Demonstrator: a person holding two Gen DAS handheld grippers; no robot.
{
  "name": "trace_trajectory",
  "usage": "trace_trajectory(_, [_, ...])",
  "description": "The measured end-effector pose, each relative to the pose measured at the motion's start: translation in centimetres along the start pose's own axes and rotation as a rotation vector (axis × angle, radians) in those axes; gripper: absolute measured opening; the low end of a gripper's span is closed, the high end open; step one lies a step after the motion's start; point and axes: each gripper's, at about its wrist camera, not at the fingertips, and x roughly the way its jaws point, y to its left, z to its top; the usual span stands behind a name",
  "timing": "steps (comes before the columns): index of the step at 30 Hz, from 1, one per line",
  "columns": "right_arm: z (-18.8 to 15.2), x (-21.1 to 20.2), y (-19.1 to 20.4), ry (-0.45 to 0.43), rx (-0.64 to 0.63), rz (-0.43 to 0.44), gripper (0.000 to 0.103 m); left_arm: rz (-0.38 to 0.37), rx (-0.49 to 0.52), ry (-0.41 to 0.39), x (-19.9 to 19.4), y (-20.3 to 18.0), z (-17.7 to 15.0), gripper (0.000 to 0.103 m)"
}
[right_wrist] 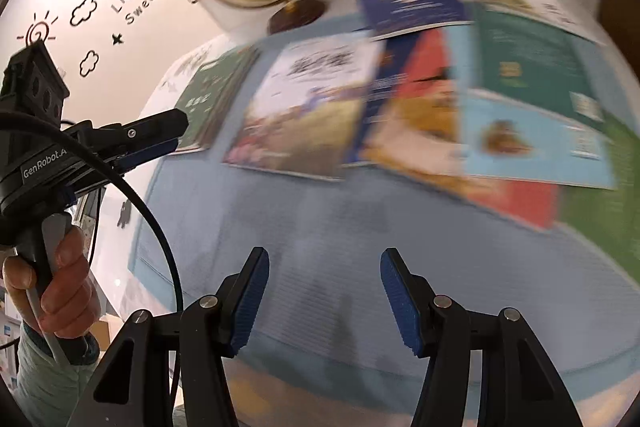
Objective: Organize books
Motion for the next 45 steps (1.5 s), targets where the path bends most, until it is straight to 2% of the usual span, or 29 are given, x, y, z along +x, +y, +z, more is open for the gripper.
trace_trajectory(1, [-0.2,-1.3,-2.0,-0.010,0.009,-0.004,0.066,0.002,-0.003,-0.003,0.5,-1.6,-0.3,0.067])
trace_trajectory(2, [-0.3,-2.1,-3.3,-0.017,0.014,-0.003,0.075,0.008,-0.003,-0.006,1.1,-3.2,-0.7,0.067])
trace_trajectory(3, [-0.4,-3.2,-5.3,-0.024,0.023,0.006,0.078,0.011,0.002,-0.007,1.6,-4.4,-1.0,0.067])
trace_trajectory(6, [-0.2,-5.1,-10.4,-0.016,0.060,0.010,0.078,0.043,0.036,-0.007,3.6,-9.2,-2.0,0.067])
trace_trajectory(9, [0.4,-6.5,-14.9,-0.022,0.113,0.006,0.078,0.058,0.079,0.010,5.1,-12.4,-2.2,0.067])
trace_trajectory(14, [3.2,-6.9,-19.3,-0.034,0.172,-0.016,0.078,0.071,0.125,0.035,7.9,-14.9,0.1,0.067])
trace_trajectory(20, [8.4,-6.4,-21.7,-0.081,0.189,-0.065,0.078,0.085,0.166,0.062,12.5,-15.2,4.5,0.067])
trace_trajectory(24, [12.3,-4.4,-22.9,-0.085,0.196,-0.077,0.078,0.104,0.197,0.081,16.4,-15.2,7.2,0.064])
trace_trajectory(26, [13.5,-2.9,-23.4,-0.066,0.195,-0.086,0.072,0.102,0.217,0.086,18.1,-15.0,8.0,0.061])
trace_trajectory(27, [14.1,-1.8,-23.8,-0.048,0.198,-0.081,0.061,0.099,0.213,0.099,19.3,-14.7,8.5,0.061])
trace_trajectory(30, [15.3,0.6,-25.0,-0.011,0.224,-0.091,0.058,0.051,0.186,0.131,21.5,-13.7,9.3,0.061])
trace_trajectory(38, [16.5,3.5,-26.2,0.016,0.222,-0.093,0.058,0.015,0.209,0.182,24.6,-13.6,9.9,0.061])
trace_trajectory(42, [17.0,3.7,-26.1,0.017,0.201,-0.090,0.059,-0.008,0.217,0.168,24.6,-13.8,9.9,0.061])
trace_trajectory(45, [17.4,4.0,-26.0,0.027,0.198,-0.048,0.061,-0.029,0.235,0.189,24.9,-14.4,9.7,0.062])
